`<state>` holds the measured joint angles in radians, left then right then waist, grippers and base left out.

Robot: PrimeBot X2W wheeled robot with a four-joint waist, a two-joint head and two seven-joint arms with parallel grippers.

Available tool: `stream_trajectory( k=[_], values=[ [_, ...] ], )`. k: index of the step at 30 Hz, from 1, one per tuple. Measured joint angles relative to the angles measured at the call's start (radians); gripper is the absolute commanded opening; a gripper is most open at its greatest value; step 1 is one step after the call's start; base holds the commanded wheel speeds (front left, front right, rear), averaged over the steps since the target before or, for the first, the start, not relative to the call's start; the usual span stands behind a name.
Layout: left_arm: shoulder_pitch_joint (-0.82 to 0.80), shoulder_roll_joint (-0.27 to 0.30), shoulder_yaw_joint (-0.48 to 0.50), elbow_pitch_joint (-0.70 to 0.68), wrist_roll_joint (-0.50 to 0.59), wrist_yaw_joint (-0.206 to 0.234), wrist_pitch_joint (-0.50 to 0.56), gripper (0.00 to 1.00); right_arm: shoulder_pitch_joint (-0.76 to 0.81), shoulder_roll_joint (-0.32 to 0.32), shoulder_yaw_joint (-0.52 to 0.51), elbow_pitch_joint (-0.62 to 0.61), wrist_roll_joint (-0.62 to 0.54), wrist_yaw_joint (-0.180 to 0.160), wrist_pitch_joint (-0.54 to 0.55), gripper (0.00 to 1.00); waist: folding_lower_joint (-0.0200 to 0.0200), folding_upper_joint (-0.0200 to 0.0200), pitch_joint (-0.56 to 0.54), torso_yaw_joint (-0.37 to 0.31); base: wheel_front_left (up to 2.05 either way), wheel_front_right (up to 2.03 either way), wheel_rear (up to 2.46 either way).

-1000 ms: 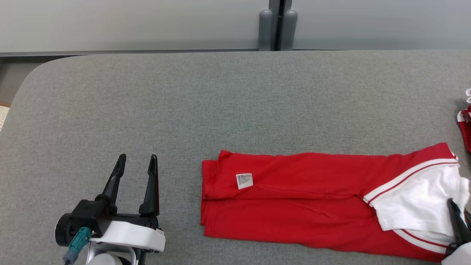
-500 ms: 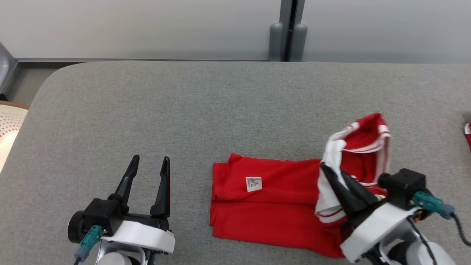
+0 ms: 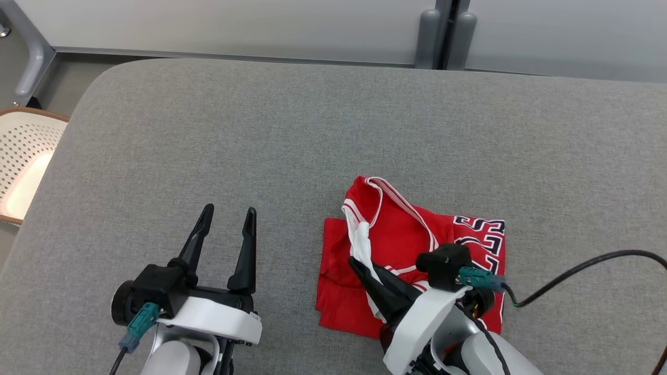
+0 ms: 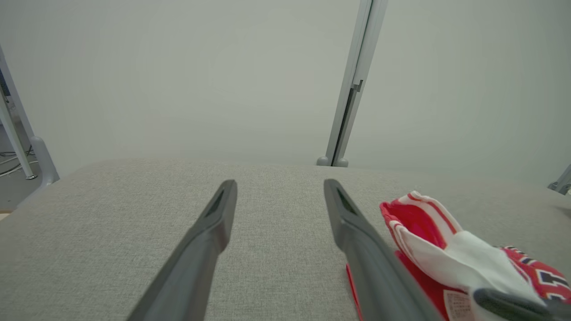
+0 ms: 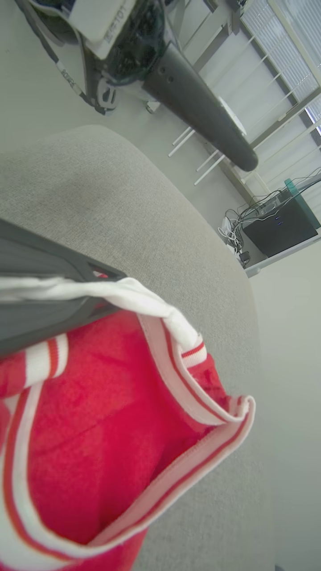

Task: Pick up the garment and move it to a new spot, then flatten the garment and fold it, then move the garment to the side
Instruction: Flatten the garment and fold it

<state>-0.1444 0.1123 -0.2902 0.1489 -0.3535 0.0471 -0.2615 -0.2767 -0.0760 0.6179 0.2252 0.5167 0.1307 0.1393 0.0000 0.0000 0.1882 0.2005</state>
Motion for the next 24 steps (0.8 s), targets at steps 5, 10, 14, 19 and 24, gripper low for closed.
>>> stream_trajectory(
  k=[5,10,14,19,24],
  values=[
    [-0.008,-0.002,0.021,-0.003,0.016,-0.003,0.000,1.00,-0.082,0.015,0.079,0.025,0.002,0.000,-0.229,1.00,0.0000,0.0000,0.014,-0.016,0.00,0.00,0.00],
    [-0.006,0.006,0.036,0.002,0.028,-0.001,0.000,1.00,-0.076,-0.050,-0.049,-0.067,-0.009,0.000,-0.334,1.00,0.0000,0.0000,0.004,-0.046,0.00,0.00,0.00],
    [-0.003,0.016,0.047,0.001,0.037,0.005,0.000,1.00,-0.011,-0.101,-0.229,-0.128,-0.049,0.000,-0.342,1.00,0.0000,0.0000,-0.008,-0.066,0.00,0.00,0.00],
    [0.009,0.032,0.058,-0.002,0.041,0.009,0.000,1.00,0.092,-0.136,-0.412,-0.186,-0.097,0.000,-0.308,1.00,0.0000,0.0000,-0.025,-0.083,0.00,0.00,0.00],
    [0.037,0.050,0.063,-0.006,0.046,0.019,0.000,1.00,0.234,-0.139,-0.574,-0.260,-0.158,0.000,-0.244,1.00,0.0000,0.0000,-0.046,-0.104,0.00,0.00,0.00]
  ],
)
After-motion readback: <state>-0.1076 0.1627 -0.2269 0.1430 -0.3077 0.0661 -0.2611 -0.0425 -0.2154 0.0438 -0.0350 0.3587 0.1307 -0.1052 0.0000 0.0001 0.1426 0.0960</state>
